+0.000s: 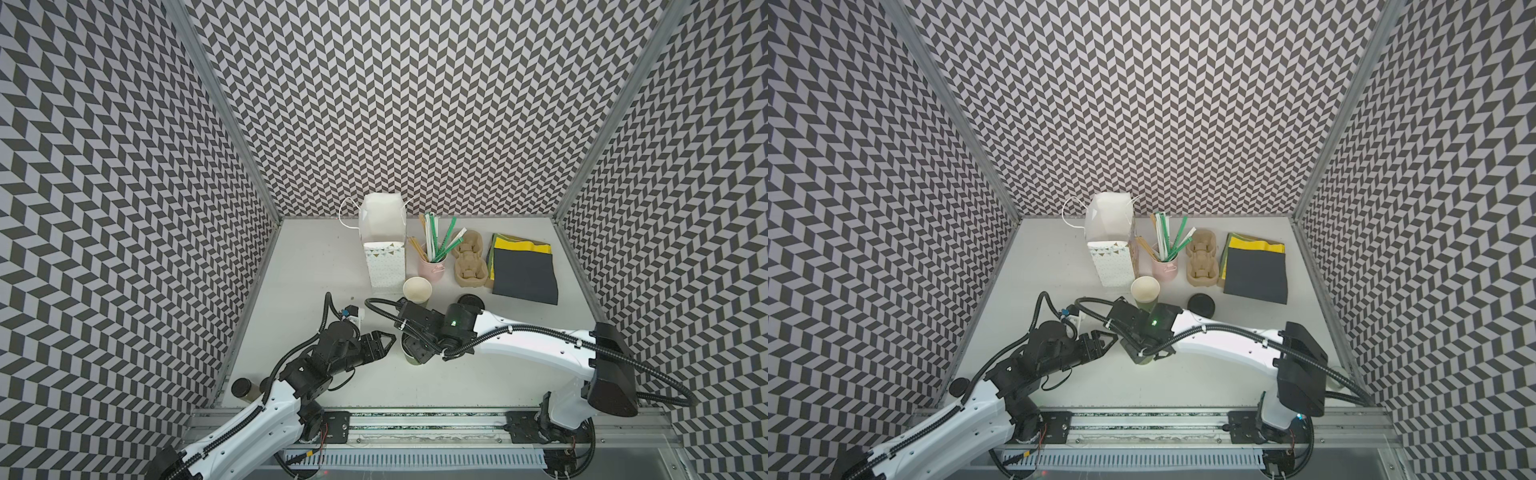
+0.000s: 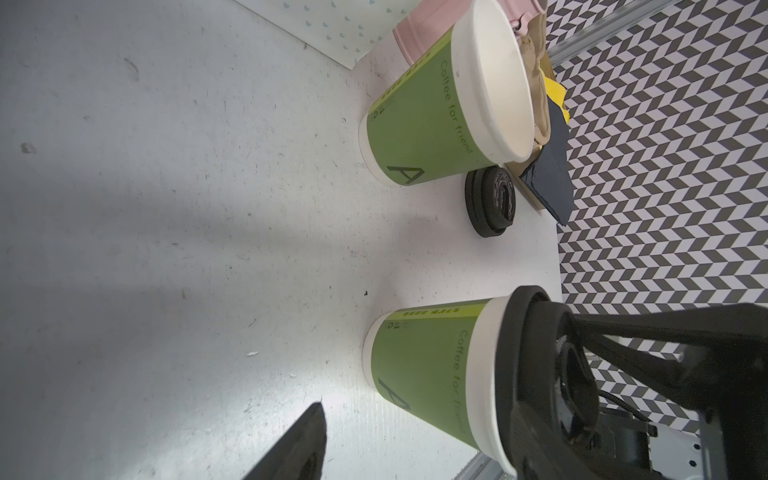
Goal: Pack the takeout coffee
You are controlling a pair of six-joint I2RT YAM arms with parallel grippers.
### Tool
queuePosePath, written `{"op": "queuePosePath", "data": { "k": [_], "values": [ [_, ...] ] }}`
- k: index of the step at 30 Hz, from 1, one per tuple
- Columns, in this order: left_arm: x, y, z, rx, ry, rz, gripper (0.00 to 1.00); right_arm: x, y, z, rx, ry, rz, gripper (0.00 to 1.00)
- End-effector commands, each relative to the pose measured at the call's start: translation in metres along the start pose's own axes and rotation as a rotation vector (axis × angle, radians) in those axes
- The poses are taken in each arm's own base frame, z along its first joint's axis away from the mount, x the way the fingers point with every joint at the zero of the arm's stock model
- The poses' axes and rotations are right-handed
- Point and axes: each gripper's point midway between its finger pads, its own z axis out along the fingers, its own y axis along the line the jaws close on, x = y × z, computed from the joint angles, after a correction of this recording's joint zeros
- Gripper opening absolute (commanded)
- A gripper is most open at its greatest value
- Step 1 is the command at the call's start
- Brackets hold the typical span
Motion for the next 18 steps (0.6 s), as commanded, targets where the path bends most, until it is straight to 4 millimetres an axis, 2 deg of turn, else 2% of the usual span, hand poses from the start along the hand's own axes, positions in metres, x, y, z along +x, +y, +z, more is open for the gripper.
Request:
{"op": "queuePosePath", "data": {
  "k": [1,12,18],
  "values": [
    [-0.001,-0.001,0.001,0.014,-0.007,0.002,0.71,-0.007,0.003,-0.002,-0.015,-0.018,0.016,0.41],
    [-0.001,0.0,0.002,0.011,-0.008,0.001,0.71,-0.012,0.002,-0.007,-0.009,-0.037,0.023,0.41],
    [-0.002,-0.001,0.003,0.012,-0.006,0.0,0.71,-0.001,0.006,0.006,-0.022,0.008,0.012,0.41]
  ]
}}
